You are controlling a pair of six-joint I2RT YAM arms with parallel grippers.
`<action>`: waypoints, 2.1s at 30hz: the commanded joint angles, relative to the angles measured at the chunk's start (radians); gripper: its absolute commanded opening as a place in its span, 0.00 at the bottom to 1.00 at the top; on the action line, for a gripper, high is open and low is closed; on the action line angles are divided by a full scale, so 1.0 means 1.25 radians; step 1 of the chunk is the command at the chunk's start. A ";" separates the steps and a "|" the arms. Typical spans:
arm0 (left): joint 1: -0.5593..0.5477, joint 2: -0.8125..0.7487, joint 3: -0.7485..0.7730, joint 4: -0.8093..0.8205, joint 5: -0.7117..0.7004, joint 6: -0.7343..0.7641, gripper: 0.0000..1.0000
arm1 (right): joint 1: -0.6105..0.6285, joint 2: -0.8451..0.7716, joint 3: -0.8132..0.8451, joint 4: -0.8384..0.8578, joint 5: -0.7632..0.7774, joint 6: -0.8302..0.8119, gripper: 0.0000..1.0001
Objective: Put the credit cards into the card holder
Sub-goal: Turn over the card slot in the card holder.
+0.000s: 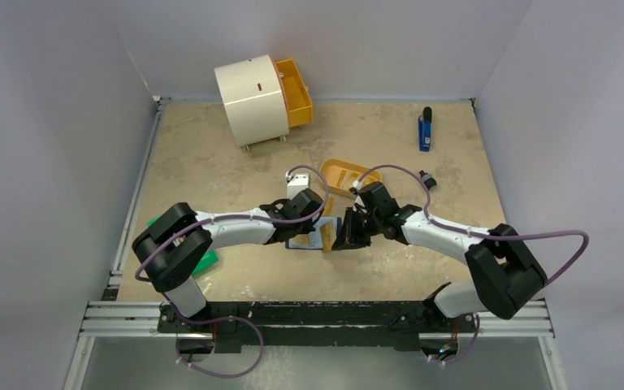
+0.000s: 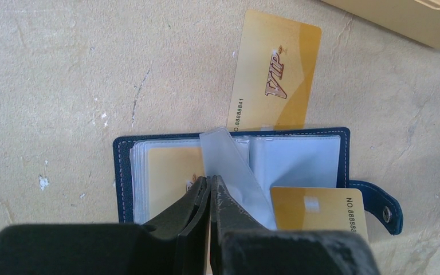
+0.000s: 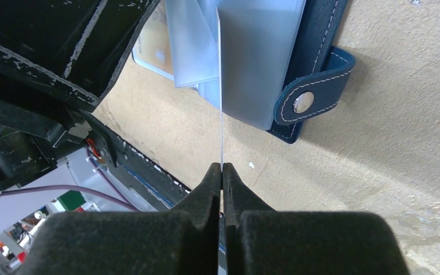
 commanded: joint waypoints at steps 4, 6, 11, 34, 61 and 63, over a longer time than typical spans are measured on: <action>0.006 -0.001 -0.023 -0.012 -0.001 -0.010 0.01 | 0.002 -0.049 -0.002 -0.010 0.040 0.021 0.00; 0.006 0.003 -0.024 -0.011 -0.001 -0.010 0.01 | 0.002 -0.073 -0.008 -0.025 0.055 0.022 0.00; 0.006 0.010 -0.026 -0.004 0.002 -0.012 0.00 | 0.002 -0.100 -0.023 -0.046 0.071 0.019 0.00; 0.007 -0.029 -0.023 -0.003 0.019 -0.022 0.00 | 0.037 0.038 0.029 0.058 -0.011 -0.033 0.00; 0.006 -0.222 -0.055 -0.057 -0.002 -0.033 0.17 | 0.083 0.177 0.151 0.091 -0.030 -0.046 0.00; 0.007 -0.197 -0.062 -0.037 0.013 -0.038 0.16 | 0.084 0.179 0.153 0.089 -0.029 -0.050 0.00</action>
